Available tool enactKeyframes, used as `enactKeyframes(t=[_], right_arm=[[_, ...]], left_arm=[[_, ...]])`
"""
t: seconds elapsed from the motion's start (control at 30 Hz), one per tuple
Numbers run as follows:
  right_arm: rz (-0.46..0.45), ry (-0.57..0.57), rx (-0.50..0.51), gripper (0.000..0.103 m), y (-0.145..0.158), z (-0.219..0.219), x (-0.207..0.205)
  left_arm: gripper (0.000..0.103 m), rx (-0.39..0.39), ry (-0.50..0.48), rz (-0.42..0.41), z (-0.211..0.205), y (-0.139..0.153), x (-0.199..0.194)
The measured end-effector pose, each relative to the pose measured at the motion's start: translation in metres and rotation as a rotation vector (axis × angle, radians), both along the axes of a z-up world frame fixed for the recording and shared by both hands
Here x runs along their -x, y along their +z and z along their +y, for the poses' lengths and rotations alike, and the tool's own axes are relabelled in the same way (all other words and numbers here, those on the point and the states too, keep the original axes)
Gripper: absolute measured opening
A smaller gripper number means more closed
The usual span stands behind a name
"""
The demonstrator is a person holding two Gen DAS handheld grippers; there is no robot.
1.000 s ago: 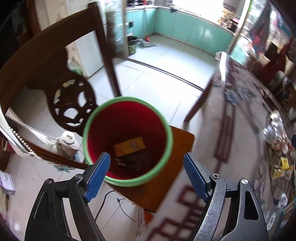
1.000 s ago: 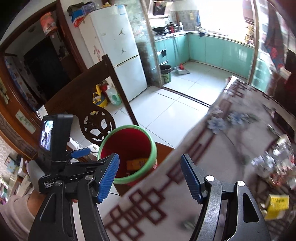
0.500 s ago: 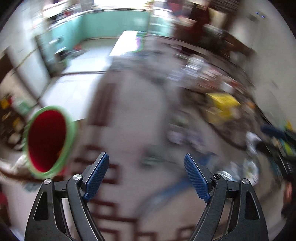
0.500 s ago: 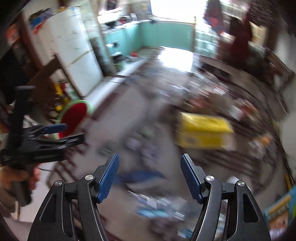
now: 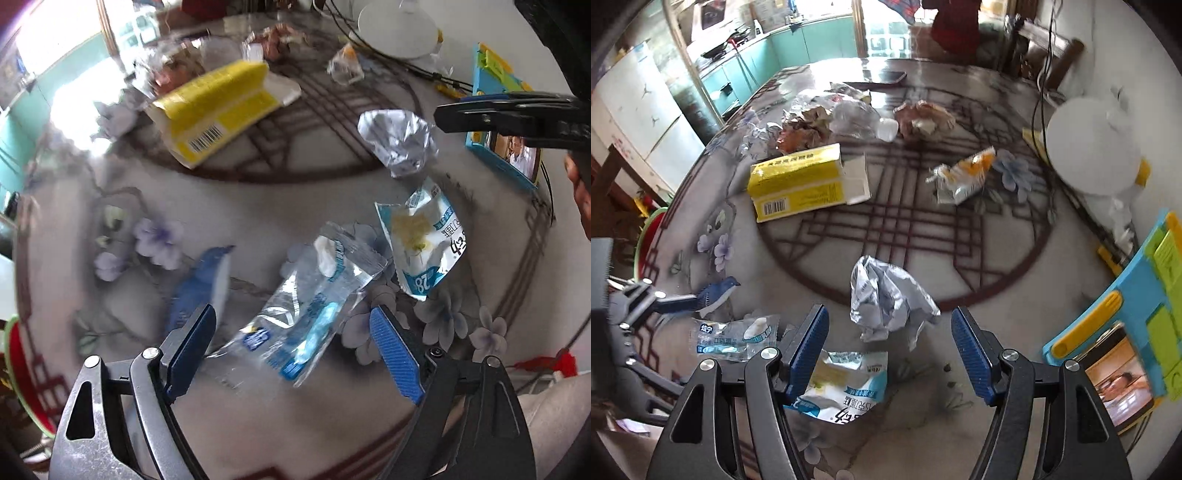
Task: Collect trash
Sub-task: 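Grasp the clear plastic wrapper with the left tool while the right tool grasps the white-blue snack bag, then carry the plastic wrapper with the left tool while the right tool carries the snack bag to the bucket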
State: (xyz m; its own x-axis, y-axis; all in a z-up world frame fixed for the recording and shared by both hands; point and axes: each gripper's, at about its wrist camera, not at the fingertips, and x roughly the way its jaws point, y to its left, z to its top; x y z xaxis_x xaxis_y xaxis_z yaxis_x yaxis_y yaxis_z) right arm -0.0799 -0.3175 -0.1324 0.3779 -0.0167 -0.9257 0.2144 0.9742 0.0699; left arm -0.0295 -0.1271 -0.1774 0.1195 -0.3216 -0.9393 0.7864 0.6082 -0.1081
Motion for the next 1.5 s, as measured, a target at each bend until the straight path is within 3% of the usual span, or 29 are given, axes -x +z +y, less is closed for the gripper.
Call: enactKeyframes(t=[0.03,0.1,0.17,0.2,0.23,0.47,0.53,0.6,0.67,0.77,1.2,1.5], right_arm=[[0.005,-0.002,-0.020,0.068,-0.002,0.002,0.000],[0.018,-0.016,-0.090,0.068,-0.009,0.003,0.004],[0.031,-0.035,-0.154,0.068,-0.018,0.006,0.009],[0.039,-0.055,-0.194,0.068,-0.024,0.005,0.015],[0.047,-0.076,-0.222,0.068,-0.030,0.005,0.019],[0.074,-0.150,-0.341,0.068,-0.062,0.016,0.034],[0.082,-0.145,-0.361,0.057,-0.067,0.020,0.032],[0.108,-0.127,-0.345,0.025,-0.074,0.026,0.028],[0.116,-0.117,-0.331,0.013,-0.079,0.031,0.026],[0.090,-0.103,-0.337,0.005,-0.076,0.034,0.023],[-0.065,-0.023,-0.320,0.002,-0.022,0.047,-0.014],[-0.105,0.052,-0.305,0.002,0.001,0.071,-0.035]], left_arm=[[0.060,-0.001,0.011,0.019,-0.001,-0.002,-0.002],[0.040,-0.020,0.038,0.042,-0.002,-0.008,-0.003],[0.030,-0.019,0.078,0.054,0.003,-0.009,-0.006],[0.013,-0.011,0.109,0.061,0.007,-0.007,-0.009],[0.011,-0.008,0.143,0.056,0.011,-0.004,-0.011],[0.010,0.060,0.322,0.014,0.043,0.026,-0.027],[0.010,0.070,0.353,0.006,0.052,0.035,-0.030],[0.010,0.075,0.377,0.009,0.054,0.039,-0.037],[0.011,0.084,0.402,0.012,0.059,0.042,-0.041],[0.011,0.097,0.441,0.017,0.064,0.044,-0.045],[0.011,0.111,0.523,-0.011,0.092,0.055,-0.054],[0.011,0.110,0.587,-0.032,0.122,0.059,-0.063]])
